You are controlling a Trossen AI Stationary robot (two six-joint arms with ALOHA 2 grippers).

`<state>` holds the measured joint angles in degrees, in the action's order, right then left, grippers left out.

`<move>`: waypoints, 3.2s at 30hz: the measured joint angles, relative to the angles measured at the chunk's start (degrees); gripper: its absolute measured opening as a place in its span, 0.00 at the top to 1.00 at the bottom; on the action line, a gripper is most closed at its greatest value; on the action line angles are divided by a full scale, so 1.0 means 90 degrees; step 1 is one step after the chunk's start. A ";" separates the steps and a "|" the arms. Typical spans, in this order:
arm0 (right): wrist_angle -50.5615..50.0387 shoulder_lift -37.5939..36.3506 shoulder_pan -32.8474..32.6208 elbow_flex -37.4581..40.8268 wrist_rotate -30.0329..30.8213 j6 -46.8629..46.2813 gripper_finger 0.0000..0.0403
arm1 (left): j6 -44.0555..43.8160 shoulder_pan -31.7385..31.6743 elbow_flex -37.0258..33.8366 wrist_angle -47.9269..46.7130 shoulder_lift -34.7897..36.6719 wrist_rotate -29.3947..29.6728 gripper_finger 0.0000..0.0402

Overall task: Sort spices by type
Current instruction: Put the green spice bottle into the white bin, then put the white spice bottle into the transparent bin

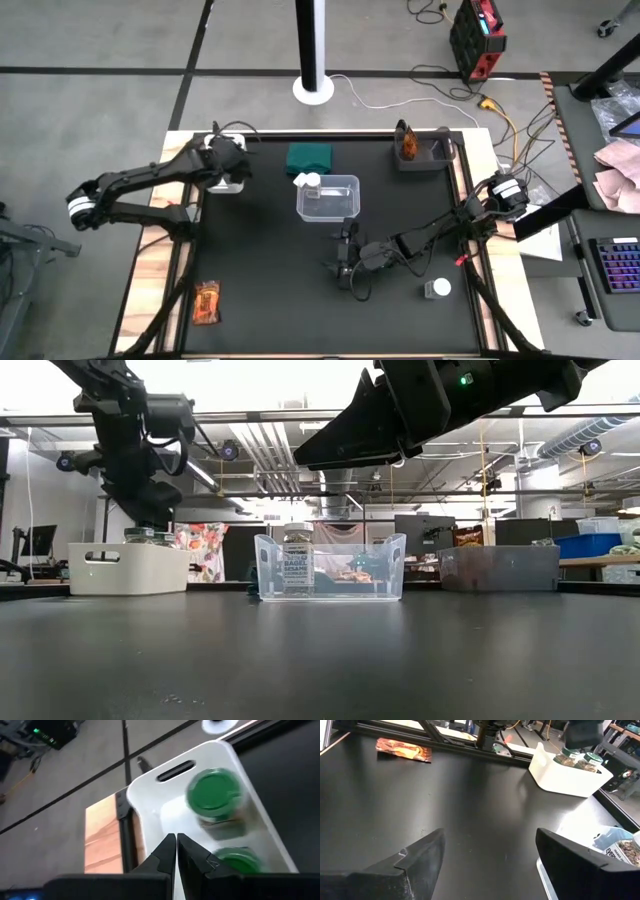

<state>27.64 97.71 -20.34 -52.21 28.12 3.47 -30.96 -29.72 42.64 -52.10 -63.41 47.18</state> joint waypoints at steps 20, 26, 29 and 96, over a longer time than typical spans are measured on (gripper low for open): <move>-0.0024 0.0000 0.0002 0.0000 0.0000 -0.0008 0.26 | 0.0382 -0.0203 -0.0050 0.0076 -0.0462 -0.0449 1.00; -0.0027 0.0000 0.0002 0.0000 -0.0001 -0.0009 0.26 | 0.0612 -0.0206 -0.0050 0.0334 -0.0455 -0.0478 1.00; -0.0041 0.0000 0.0002 0.0000 -0.0002 -0.0059 0.25 | 0.0575 -0.0206 -0.0050 0.0367 -0.0443 -0.0523 1.00; -1.1879 -0.1276 -0.0776 -0.3654 -0.2643 -0.6178 0.26 | -0.1689 0.7221 0.0570 0.1174 -0.0864 0.2162 1.00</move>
<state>-79.27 86.23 -27.32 -85.09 4.33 -52.13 -46.16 35.27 47.77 -41.53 -71.18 66.64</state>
